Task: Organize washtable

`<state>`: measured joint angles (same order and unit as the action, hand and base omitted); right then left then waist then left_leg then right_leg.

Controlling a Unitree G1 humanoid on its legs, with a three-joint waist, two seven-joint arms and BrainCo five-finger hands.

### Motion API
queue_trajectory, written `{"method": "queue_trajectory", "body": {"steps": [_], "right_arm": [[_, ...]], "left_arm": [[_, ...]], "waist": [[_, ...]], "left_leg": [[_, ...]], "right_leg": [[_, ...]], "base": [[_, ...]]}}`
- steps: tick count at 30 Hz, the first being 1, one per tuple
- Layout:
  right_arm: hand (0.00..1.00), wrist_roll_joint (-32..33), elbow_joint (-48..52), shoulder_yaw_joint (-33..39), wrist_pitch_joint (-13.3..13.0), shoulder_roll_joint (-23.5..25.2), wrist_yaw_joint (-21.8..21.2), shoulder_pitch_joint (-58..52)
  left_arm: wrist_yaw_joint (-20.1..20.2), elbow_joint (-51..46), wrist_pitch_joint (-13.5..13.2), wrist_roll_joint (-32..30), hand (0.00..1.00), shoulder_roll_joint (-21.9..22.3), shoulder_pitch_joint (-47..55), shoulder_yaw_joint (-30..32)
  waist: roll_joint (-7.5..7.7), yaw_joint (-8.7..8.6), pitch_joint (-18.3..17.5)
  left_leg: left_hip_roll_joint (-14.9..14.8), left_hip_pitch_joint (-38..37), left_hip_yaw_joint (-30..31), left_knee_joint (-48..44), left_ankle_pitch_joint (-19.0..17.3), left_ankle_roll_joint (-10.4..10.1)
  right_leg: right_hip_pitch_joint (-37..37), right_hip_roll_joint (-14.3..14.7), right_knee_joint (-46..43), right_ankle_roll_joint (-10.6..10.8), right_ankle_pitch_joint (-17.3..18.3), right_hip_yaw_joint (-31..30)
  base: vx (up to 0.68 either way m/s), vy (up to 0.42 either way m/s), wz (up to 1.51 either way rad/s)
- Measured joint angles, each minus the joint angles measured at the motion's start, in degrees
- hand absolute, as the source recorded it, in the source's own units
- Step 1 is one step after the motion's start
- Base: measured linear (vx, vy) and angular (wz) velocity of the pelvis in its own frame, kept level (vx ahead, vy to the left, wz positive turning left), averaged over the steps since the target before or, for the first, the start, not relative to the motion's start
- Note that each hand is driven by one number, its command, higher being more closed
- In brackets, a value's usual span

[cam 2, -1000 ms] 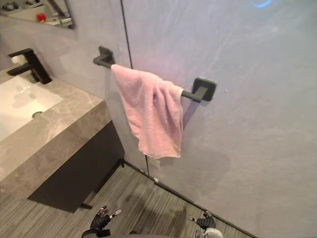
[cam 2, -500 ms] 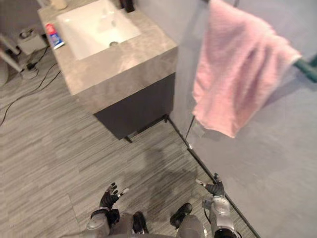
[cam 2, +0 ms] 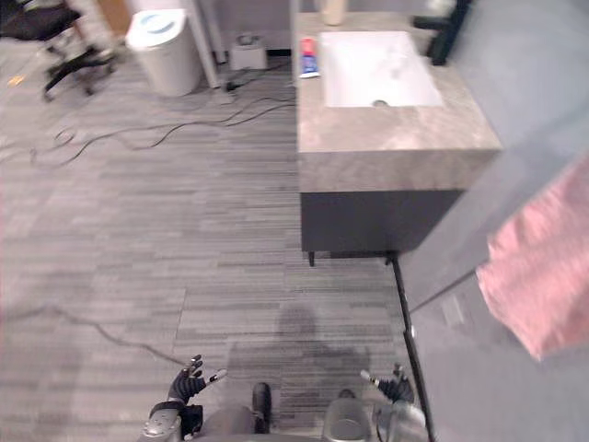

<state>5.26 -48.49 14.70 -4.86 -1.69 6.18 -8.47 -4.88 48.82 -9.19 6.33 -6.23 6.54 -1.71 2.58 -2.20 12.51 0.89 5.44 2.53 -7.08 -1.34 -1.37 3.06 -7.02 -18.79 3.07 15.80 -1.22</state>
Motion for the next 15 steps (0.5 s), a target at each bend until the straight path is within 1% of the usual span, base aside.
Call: {"method": "queue_trajectory", "body": {"steps": [1,2,3,4,5,6,8,9,10,11,12,13,15], "right_arm": [[0.00,1.0,0.7,0.0,0.0,0.2,0.0,-0.5],[0.00,1.3,1.4,0.0,0.0,0.3,0.0,-0.5],[0.00,1.5,3.1,0.0,-0.1,1.3,0.0,-0.6],[0.00,1.5,3.6,0.0,-0.1,1.5,0.0,-0.9],[0.00,1.5,4.7,0.0,-0.2,1.9,0.0,-0.8],[0.00,1.7,5.0,0.0,-0.3,2.5,0.0,-0.7],[0.00,1.9,5.0,-0.1,-0.3,3.6,-0.1,-0.3],[0.00,2.0,5.3,-0.1,-0.4,4.6,-0.2,-0.2],[0.00,2.0,5.4,-0.1,-0.4,4.7,-0.2,-0.2],[0.00,2.0,5.5,-0.2,-0.4,4.8,-0.2,-0.2],[0.00,2.0,6.0,-0.2,-0.4,4.8,-0.2,-0.2],[0.00,2.0,6.6,0.0,-0.4,4.7,-0.1,0.1],[0.00,2.1,7.2,0.1,-0.5,4.6,-0.1,1.0]], "left_arm": [[0.0,0.0,0.0,0.0,0.00,0.4,0.0,0.2],[-0.1,0.0,0.0,0.0,0.00,0.5,0.0,0.2],[0.0,-0.5,0.0,0.0,0.00,0.9,-0.3,0.2],[0.0,-1.2,0.0,0.0,0.00,1.2,-0.3,0.2],[0.0,-2.3,-0.1,0.0,0.00,1.8,-0.6,0.2],[0.1,-3.0,-0.1,0.0,0.00,2.1,-1.3,0.2],[0.3,-3.8,-0.1,0.0,0.00,2.1,-1.5,0.7],[0.8,-5.0,0.0,0.0,0.00,2.5,-1.2,1.9],[0.9,-6.0,0.0,0.0,0.00,2.9,-0.9,2.5],[0.9,-7.0,-0.1,0.0,0.00,3.1,-0.5,2.8],[0.9,-7.8,0.0,0.0,0.00,3.5,0.2,3.5],[0.8,-7.8,-0.1,0.0,0.00,3.5,0.2,3.7],[0.9,-7.7,0.0,0.0,0.00,3.3,0.1,3.9]], "waist": [[0.00,0.02,0.0],[0.35,0.22,-0.1],[-0.18,0.27,-0.5],[0.15,0.22,-0.6],[0.17,0.15,-1.0],[0.43,0.26,-0.9],[0.96,0.84,-0.9],[1.25,1.44,-0.8],[1.11,1.48,-0.7],[0.85,2.03,-0.6],[0.75,3.15,-0.6],[0.68,3.39,-0.9],[0.59,3.28,-0.9]], "left_leg": [[-0.1,0.4,1.2,-1.5,0.2,-0.4],[-0.1,1.1,1.9,-2.8,0.2,-0.5],[0.1,2.0,2.0,-4.3,-0.1,-0.9],[0.1,2.8,2.1,-5.0,-0.3,-1.0],[0.4,4.9,1.8,-7.1,-0.6,-1.0],[0.4,6.3,1.4,-9.3,-1.4,-0.6],[0.1,8.0,1.2,-12.7,-2.2,-0.6],[-0.7,9.8,-2.0,-17.6,-3.1,-0.2],[-1.6,10.4,-4.4,-19.9,-3.9,0.1],[-3.2,11.0,-8.0,-22.8,-4.8,0.9],[-5.2,11.6,-12.7,-25.1,-5.3,1.6],[-5.8,12.0,-15.2,-25.0,-5.3,1.6],[-5.4,12.7,-16.5,-22.8,-5.2,1.6]], "right_leg": [[-0.9,0.0,-0.5,0.3,0.7,1.8],[-1.4,-0.1,-0.5,0.6,1.0,3.5],[-2.0,-0.3,-0.4,0.9,1.2,5.1],[-2.1,-0.5,-0.3,1.1,1.2,6.2],[-2.3,-0.9,0.1,1.1,1.2,8.5],[-3.3,-0.8,0.7,1.1,1.2,10.7],[-5.1,-0.5,1.1,1.2,1.1,12.2],[-6.8,-0.2,1.2,1.0,0.8,12.3],[-7.7,-0.1,1.5,0.9,0.8,12.4],[-8.9,0.3,1.9,0.9,0.8,12.7],[-9.9,0.7,2.2,0.9,0.8,12.8],[-9.7,0.6,2.4,1.1,0.7,12.9],[-9.3,0.0,3.5,1.1,0.6,13.4]], "base": [[0.03,-0.131,0.66],[0.06,-0.121,0.73],[0.07,-0.072,0.60],[0.09,-0.039,0.77],[0.10,-0.028,0.87],[0.10,-0.027,0.95],[0.14,-0.020,0.70],[0.17,0.001,0.55],[0.18,0.049,0.46],[0.08,0.064,0.16],[0.07,0.071,0.13],[0.04,0.041,0.16],[0.00,0.068,0.25]]}}
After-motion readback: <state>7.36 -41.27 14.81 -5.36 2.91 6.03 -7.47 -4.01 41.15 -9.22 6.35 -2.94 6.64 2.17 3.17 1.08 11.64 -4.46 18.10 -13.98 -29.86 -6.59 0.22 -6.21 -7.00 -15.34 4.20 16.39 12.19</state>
